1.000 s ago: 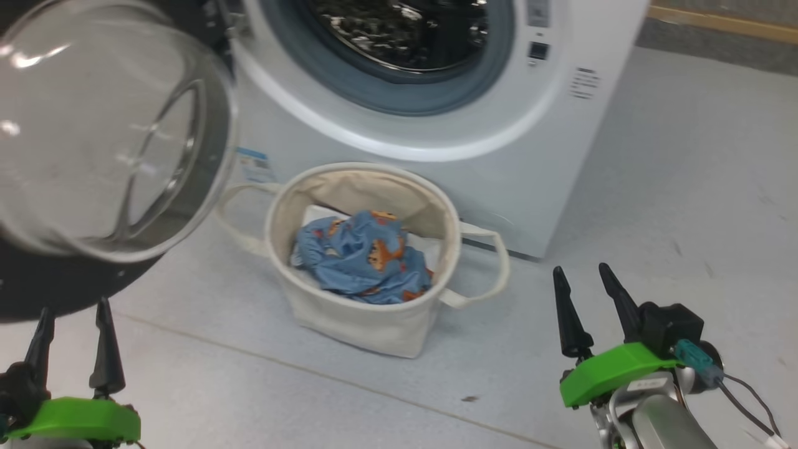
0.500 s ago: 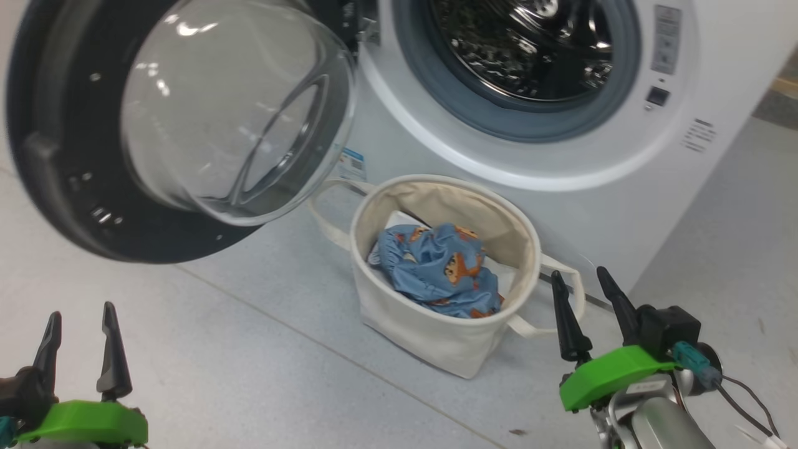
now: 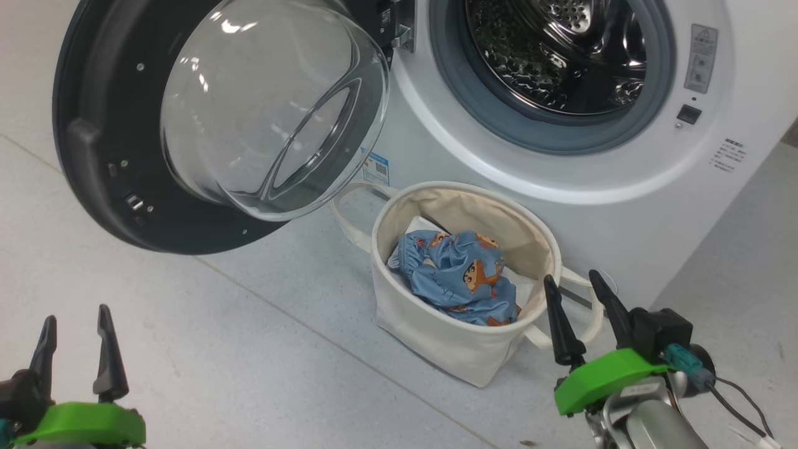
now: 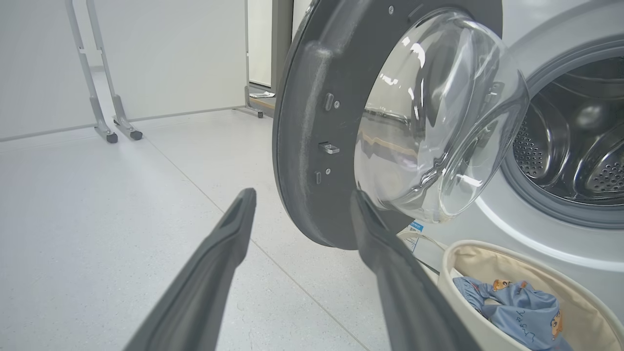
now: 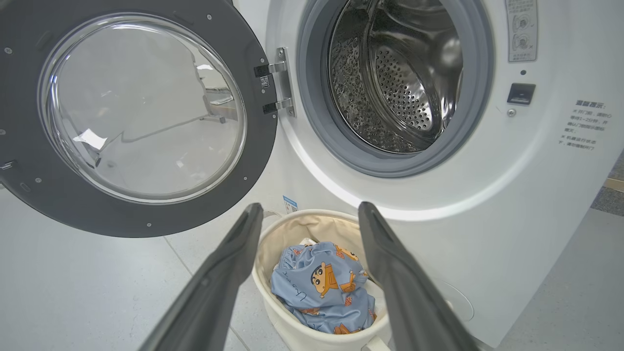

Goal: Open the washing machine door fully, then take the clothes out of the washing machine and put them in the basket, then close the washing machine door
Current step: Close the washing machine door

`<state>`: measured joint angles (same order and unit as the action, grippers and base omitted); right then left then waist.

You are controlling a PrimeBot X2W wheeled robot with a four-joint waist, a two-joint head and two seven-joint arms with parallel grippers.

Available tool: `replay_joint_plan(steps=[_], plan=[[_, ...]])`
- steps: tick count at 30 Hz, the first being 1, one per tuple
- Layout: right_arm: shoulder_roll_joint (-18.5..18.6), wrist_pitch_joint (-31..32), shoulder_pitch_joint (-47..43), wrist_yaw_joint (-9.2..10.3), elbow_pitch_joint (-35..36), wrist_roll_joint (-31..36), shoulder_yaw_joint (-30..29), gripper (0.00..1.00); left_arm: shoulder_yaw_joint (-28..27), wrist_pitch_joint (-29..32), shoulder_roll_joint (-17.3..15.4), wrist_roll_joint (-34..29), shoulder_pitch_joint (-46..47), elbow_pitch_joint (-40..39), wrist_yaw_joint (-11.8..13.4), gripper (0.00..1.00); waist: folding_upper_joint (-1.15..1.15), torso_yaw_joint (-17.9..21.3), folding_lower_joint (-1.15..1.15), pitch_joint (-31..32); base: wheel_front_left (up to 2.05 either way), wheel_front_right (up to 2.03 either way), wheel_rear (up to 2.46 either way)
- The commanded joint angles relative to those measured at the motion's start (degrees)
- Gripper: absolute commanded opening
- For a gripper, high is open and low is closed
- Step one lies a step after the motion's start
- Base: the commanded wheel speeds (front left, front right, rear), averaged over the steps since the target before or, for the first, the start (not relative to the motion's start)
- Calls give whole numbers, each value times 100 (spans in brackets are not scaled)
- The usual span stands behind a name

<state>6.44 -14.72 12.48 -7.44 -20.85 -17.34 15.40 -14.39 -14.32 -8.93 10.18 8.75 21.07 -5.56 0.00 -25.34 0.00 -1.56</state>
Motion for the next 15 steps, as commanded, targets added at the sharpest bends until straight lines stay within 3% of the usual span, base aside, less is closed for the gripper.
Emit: replay_joint_plan(steps=[1,10,11,12,15], plan=[[15,-28,86,-5,149,-37,118,100,-271,-68,-118,-68,253,-161,27,100,0,-15,0,-2,0,0,0],[1,-28,142,-5,82,-60,219,100,-490,-68,-133,25,273,-119,19,100,0,-41,0,-54,0,0,0],[3,-28,149,-5,78,-64,227,100,-473,-68,-180,-10,275,-82,9,78,0,-43,0,-62,0,0,0],[6,-28,153,-5,77,-65,233,100,-477,-68,-213,2,295,-43,-5,0,0,-45,0,-72,0,0,0],[15,-28,164,-5,76,-64,246,100,-563,-68,-258,165,383,-10,-45,0,0,-47,0,-107,0,0,0]])
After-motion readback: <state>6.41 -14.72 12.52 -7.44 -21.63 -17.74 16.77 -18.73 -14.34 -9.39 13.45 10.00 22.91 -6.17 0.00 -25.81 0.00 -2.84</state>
